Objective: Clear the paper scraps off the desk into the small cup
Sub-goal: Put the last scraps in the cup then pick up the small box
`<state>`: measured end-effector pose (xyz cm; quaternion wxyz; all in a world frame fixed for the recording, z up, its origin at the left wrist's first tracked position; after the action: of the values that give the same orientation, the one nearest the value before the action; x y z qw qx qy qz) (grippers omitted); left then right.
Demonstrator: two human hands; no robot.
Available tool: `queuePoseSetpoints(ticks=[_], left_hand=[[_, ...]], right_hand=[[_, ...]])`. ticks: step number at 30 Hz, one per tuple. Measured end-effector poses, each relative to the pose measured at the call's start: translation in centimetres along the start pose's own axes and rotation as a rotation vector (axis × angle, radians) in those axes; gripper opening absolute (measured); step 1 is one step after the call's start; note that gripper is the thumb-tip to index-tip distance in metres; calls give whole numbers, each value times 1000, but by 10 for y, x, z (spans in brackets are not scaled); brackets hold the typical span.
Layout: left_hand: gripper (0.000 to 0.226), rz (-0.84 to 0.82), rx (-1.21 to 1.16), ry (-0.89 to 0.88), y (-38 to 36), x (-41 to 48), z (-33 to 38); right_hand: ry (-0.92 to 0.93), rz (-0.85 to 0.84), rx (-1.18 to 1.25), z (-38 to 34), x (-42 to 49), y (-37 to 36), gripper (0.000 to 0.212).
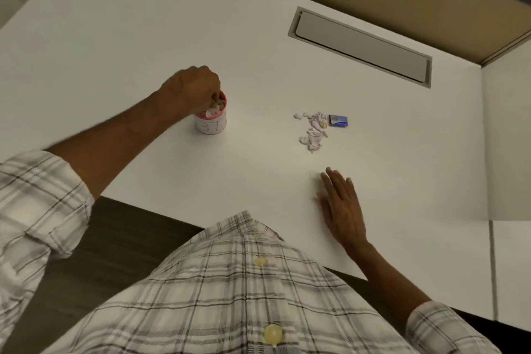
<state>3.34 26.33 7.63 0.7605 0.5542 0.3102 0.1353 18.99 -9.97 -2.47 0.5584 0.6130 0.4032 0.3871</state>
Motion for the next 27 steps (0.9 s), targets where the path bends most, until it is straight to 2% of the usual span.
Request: queuePoseSetpoints(ticks=[4, 7, 13, 17, 22, 27], left_hand=[[22, -42, 72, 10, 5, -1, 6], [24, -147, 89, 32, -10, 0, 15], [27, -234, 53, 43, -29, 2, 15], [45, -219, 9, 84, -34, -4, 5], [32, -183, -63, 72, -20, -6, 11], [28, -65, -132, 70, 8, -7, 15]], right_hand=[[-359, -49, 143, 46, -40, -7, 77], [-397, -114, 126, 37, -52, -21, 86], [-233, -135, 75, -11, 15, -23, 79], [-135, -151, 58, -25, 77, -16, 77], [-37, -203, 53, -34, 118, -17, 65], [264, -34, 138, -55, 89, 4, 42]])
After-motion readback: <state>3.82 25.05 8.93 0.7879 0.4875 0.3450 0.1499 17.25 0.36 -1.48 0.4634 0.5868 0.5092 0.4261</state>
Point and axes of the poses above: each hand's wrist, its own x-axis towards the middle knuckle, its own y-axis out of the back of the hand, z = x × y, the point moved 10 cm from there along x, towards the middle knuckle, and after that the axes turned 9 degrees about -x, right-handed, at the moved point
